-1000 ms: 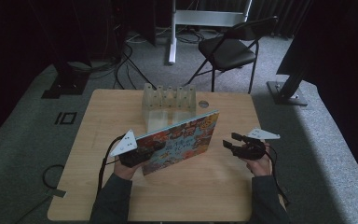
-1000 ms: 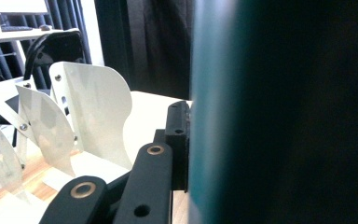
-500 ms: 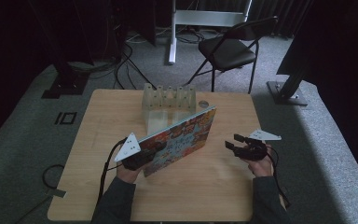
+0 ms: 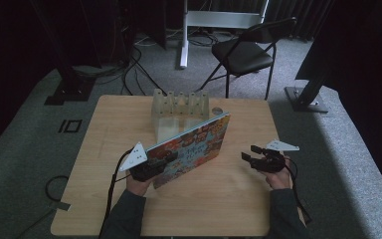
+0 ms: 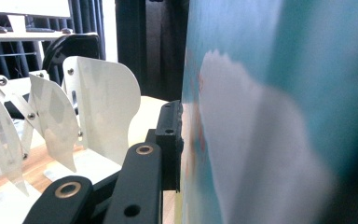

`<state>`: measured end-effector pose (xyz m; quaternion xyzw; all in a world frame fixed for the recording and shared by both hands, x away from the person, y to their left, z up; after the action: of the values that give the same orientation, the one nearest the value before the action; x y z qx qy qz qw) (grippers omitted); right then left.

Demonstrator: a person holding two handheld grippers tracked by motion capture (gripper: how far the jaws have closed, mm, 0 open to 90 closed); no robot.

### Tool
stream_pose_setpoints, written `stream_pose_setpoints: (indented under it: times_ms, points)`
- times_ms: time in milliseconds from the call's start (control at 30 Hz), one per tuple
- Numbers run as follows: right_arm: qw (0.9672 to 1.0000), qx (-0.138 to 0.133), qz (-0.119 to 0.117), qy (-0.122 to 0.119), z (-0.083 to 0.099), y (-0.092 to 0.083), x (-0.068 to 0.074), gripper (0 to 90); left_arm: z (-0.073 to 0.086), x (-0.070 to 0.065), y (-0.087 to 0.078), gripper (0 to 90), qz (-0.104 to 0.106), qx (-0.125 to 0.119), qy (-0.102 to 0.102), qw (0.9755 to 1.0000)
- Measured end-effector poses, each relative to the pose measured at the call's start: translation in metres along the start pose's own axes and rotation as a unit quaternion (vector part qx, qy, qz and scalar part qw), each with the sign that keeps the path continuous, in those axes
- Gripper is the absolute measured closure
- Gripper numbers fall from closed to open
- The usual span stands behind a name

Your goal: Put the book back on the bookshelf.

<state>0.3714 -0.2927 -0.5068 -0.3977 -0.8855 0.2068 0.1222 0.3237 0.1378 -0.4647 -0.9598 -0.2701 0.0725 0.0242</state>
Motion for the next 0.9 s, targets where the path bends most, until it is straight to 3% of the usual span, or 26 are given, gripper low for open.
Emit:
stream_pose_setpoints:
  times_ms: [400, 900]
  points:
    - [0.9999, 0.009, 0.004, 0.004, 0.006, 0.002, -0.003, 38.6, 0.008, 0.003, 0.001, 70.7, 0.002, 0.001, -0.012, 0.9999]
    - [0.9986, 0.041, 0.033, -0.003, 0.018, 0.006, -0.006, 38.4, 0.020, 0.006, 0.002, 71.3, 0.003, 0.008, -0.027, 0.9996]
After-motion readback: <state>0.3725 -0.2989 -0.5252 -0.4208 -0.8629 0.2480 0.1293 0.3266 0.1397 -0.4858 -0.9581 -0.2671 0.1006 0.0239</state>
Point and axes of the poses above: each handheld gripper's, and its own axes: y roughly forward along the jaws, z roughly out of its underside, x roughly to its left, the point moved 1 cm from there along y, roughly forward along the jaws, and after that the axes turned 6 degrees about -y, right-handed, at the moved point
